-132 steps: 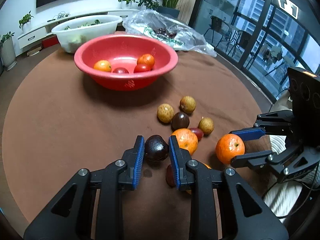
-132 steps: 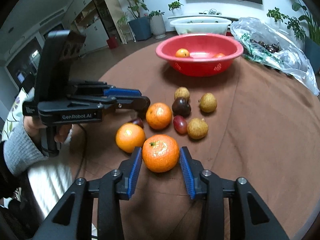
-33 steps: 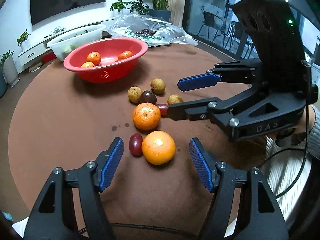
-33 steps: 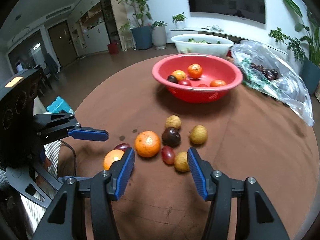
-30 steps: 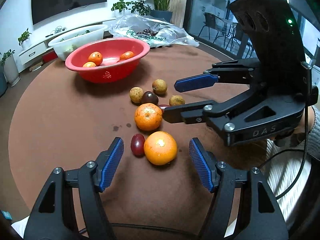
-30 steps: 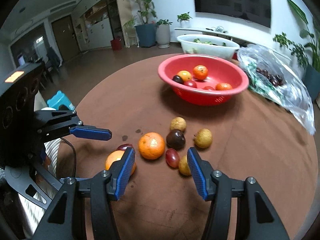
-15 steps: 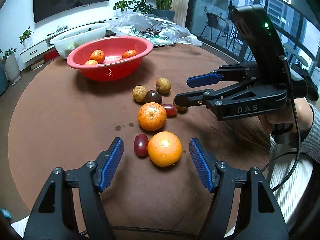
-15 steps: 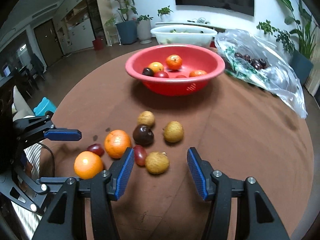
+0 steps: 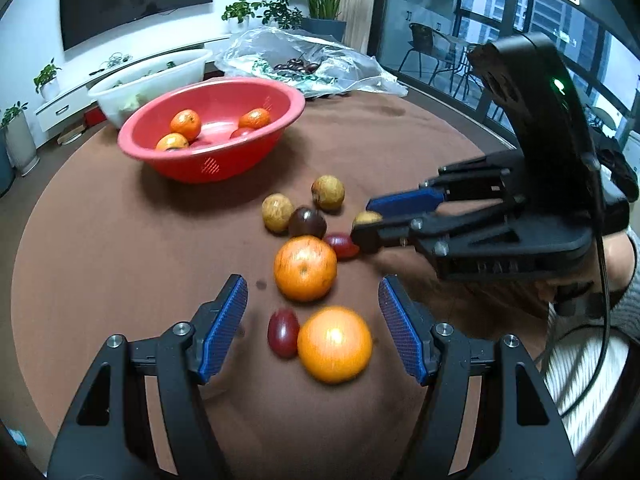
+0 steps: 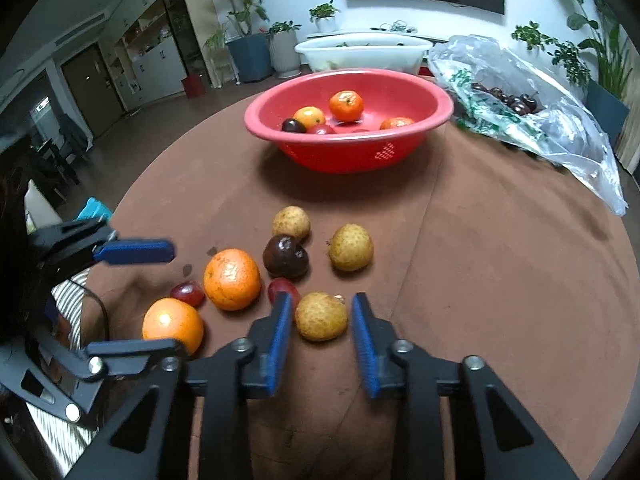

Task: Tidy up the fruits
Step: 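Grasp an orange with the left tool while the right tool grasps a yellow-brown fruit, then carry the orange and yellow-brown fruit to the red bowl and release both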

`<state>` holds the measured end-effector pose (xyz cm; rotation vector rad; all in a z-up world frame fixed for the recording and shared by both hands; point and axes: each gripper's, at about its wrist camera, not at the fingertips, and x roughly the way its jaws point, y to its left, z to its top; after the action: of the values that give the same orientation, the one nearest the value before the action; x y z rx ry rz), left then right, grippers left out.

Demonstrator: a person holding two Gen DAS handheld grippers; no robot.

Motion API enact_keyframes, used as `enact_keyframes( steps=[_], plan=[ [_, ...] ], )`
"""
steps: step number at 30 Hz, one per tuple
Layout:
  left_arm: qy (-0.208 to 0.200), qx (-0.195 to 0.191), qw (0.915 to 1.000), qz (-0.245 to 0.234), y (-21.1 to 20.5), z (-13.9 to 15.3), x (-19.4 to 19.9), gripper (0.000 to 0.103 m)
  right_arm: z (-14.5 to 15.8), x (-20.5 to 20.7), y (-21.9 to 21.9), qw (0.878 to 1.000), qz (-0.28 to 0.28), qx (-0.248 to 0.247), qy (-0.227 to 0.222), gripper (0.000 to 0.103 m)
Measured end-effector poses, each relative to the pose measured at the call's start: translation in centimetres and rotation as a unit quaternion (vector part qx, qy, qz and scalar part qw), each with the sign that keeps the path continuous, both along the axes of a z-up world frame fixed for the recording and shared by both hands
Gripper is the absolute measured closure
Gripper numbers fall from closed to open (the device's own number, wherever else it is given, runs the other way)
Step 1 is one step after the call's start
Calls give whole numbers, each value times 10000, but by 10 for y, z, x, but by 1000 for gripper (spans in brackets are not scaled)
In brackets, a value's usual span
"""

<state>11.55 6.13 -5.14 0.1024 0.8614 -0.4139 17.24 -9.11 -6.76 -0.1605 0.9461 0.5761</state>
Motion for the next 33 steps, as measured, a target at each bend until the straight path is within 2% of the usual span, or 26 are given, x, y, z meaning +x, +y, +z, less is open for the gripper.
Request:
enact_keyframes(
  steps=[13,16,19,25,33],
  plan=[
    [489,-165,9985,-164,-9,-16,53,37,-1,3,-13,9993,-100,314,201,73],
    [652,-276,9971,-272,-8,-22,57,59,-1,4,-14,9992,-119,331,206,73],
    [590,-218,9976,-294,-6,-23,58,68,-1,4,-14,9991,-130,342,210,73],
    [582,-319,9974,-289,-1,-21,55,69,-2,3,-15,9988,-137,390,250,73],
    [361,-668,9970,-157,17,4,48,69,6,1,-16,9976,-122,627,251,73]
  ],
)
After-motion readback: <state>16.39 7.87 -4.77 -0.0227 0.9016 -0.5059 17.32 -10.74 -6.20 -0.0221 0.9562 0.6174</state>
